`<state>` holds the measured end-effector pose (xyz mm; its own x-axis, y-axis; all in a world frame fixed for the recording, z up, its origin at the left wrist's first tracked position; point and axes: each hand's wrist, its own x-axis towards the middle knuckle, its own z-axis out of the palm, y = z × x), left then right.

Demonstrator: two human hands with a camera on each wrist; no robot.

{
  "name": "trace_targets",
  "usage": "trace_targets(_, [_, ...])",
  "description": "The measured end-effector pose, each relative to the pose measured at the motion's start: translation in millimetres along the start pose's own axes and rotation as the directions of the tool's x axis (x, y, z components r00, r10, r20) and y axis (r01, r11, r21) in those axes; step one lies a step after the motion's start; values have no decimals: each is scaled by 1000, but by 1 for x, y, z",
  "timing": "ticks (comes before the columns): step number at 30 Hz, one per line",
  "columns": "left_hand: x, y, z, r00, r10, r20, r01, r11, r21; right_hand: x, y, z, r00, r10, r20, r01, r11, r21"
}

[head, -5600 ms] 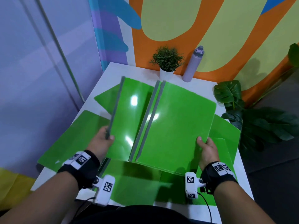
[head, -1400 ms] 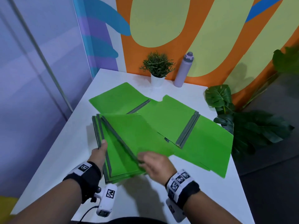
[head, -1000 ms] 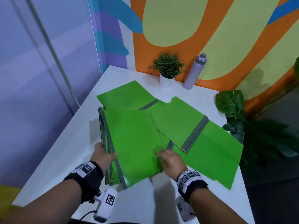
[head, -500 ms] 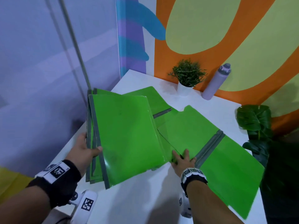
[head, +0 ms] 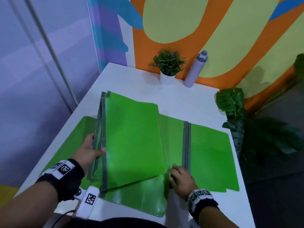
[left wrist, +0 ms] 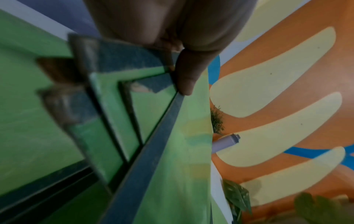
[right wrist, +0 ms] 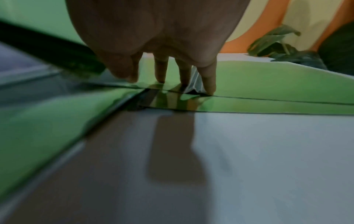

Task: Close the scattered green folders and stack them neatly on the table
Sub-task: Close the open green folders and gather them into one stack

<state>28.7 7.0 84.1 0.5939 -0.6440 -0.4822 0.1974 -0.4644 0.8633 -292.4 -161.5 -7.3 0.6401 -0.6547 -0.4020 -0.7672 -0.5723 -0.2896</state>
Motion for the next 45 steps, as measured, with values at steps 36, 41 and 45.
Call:
trace_targets(36, [20,-73,52,983,18,-182,132,616,777,-13,11,-45,743,639,199,-327,87,941])
trace_targets(41, [3,-8,24,890,358,-282,-40,678,734,-16,19,-61,732,661,165,-251,37,967])
trace_targets(45, [-27,48,-7,783,514,-350,-137,691,710,-13,23,-67,739,668,84,-216,118,969])
